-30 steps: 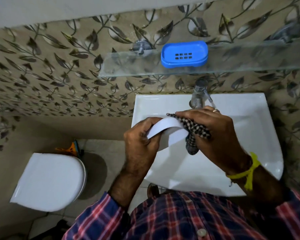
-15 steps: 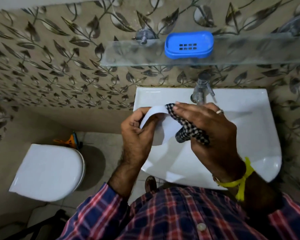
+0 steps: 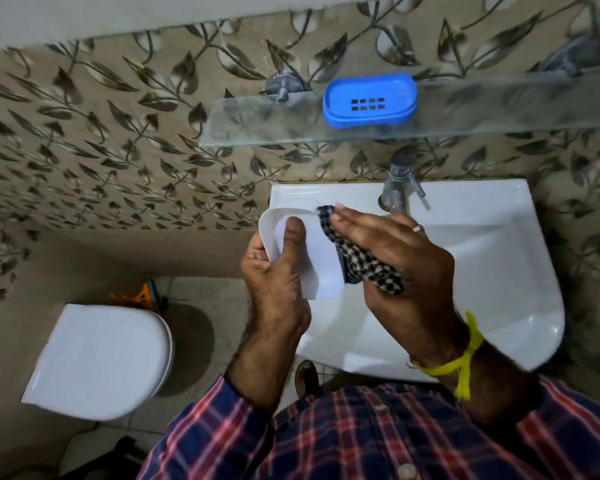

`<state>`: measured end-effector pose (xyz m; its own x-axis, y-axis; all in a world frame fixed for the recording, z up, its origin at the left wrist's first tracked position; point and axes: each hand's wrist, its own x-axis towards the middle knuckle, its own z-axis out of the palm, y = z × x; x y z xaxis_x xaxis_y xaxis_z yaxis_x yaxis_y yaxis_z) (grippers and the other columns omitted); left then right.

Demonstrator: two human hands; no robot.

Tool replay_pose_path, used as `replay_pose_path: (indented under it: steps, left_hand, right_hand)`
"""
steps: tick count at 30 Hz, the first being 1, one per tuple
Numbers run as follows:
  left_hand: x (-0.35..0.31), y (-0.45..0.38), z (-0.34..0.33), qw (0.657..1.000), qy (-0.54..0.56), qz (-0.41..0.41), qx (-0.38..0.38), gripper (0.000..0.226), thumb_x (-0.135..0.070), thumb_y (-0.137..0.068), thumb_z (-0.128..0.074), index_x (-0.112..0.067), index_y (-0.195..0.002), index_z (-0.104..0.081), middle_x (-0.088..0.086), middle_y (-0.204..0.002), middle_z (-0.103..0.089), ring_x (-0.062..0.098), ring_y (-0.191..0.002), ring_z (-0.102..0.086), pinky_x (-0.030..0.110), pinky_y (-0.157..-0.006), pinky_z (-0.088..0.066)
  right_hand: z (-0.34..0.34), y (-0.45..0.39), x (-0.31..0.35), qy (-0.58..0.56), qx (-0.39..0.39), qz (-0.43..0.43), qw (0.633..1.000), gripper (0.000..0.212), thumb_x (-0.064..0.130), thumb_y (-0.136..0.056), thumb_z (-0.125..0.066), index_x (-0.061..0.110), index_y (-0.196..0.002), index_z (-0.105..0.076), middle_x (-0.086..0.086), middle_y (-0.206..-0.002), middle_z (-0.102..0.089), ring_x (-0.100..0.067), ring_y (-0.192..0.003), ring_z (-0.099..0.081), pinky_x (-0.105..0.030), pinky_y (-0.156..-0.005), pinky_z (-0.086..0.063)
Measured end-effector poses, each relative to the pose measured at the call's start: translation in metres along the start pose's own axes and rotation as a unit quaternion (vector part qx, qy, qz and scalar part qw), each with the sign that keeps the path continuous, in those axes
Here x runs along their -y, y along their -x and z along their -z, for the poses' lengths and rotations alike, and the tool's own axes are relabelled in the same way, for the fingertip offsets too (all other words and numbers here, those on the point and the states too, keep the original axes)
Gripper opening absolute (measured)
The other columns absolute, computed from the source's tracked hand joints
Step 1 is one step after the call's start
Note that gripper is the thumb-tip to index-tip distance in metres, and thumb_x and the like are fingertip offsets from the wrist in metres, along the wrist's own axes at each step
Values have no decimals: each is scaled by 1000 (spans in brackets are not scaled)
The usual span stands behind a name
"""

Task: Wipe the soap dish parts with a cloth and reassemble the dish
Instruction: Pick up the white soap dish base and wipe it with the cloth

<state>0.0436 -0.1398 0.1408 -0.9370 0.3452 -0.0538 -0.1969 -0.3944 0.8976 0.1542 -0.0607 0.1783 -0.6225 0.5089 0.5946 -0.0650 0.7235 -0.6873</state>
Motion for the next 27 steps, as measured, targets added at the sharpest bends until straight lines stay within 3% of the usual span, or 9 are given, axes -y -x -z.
replay_pose_path:
  steps: [3,11,15,17,18,20,22,24,27]
  left_hand:
    - [-2,2,-8,1000,-9,-9,1,16,-22,-79,-73,-20,-94,-75,-6,-84,-78,9,-77,-73,26,-66,-58]
    - [4,12,-11,1000,-11,19,-3,52,-23,-73,-77,-2,-119,-63,-2,-92,-79,13,-81,-74,29,-69,-60]
    - [-4,10,1,990,-115,-18,75,41,-3,-81,-78,-6,-118,-60,-2,-101,-75,13,-90,-71,29,-75,-59]
    - [-15,2,12,943,-260,-126,165,42,-3,-83,-76,-12,-121,-61,-3,-114,-69,11,-105,-66,25,-88,-55]
    - [-21,-1,15,895,-345,-189,211,38,-11,-84,-74,-13,-120,-64,-5,-114,-68,7,-106,-63,21,-90,-52]
    - [-25,-2,16,823,-450,-246,244,24,-20,-85,-68,-14,-108,-71,-13,-101,-69,-6,-94,-61,10,-83,-46]
    - [-26,1,9,847,-443,-202,214,17,-6,-84,-64,-14,-96,-73,-17,-88,-70,-11,-83,-63,8,-76,-46]
    - [-26,1,8,880,-406,-172,176,25,10,-79,-62,-10,-90,-73,-7,-84,-74,2,-81,-69,22,-76,-56]
    - [-29,3,16,888,-369,-217,170,25,6,-77,-64,-14,-90,-73,-9,-84,-74,7,-80,-71,23,-74,-57]
  right_hand:
    - [-1,6,-1,-11,-37,-58,998,42,-17,-76,-63,-4,-116,-69,-13,-117,-70,-21,-110,-68,-44,-95,-54]
    - [5,2,10,61,-24,-43,997,33,6,-82,-80,1,-114,-73,-8,-115,-73,-15,-106,-67,-37,-97,-51]
    - [7,5,7,94,-1,-32,995,37,24,-83,-79,2,-112,-73,-8,-112,-75,-19,-101,-69,-28,-97,-48]
    - [10,10,1,115,22,-14,993,31,14,-83,-78,1,-111,-74,-10,-111,-75,-29,-97,-70,-36,-91,-51]
    - [12,11,-2,129,35,0,991,28,9,-83,-77,0,-110,-74,-12,-110,-75,-33,-95,-70,-40,-86,-54]
    - [14,9,-7,142,54,27,988,25,2,-84,-74,-1,-109,-74,-14,-108,-75,-36,-92,-69,-46,-80,-55]
    - [12,4,-8,143,66,58,986,24,-1,-87,-69,-2,-110,-73,-16,-110,-74,-37,-93,-69,-47,-80,-55]
    - [8,7,-1,151,76,96,981,26,-1,-92,-59,0,-114,-72,-14,-117,-73,-36,-93,-67,-45,-82,-54]
    - [14,20,5,164,101,108,975,40,0,-95,-42,7,-121,-70,-6,-127,-69,-31,-96,-63,-39,-85,-52]
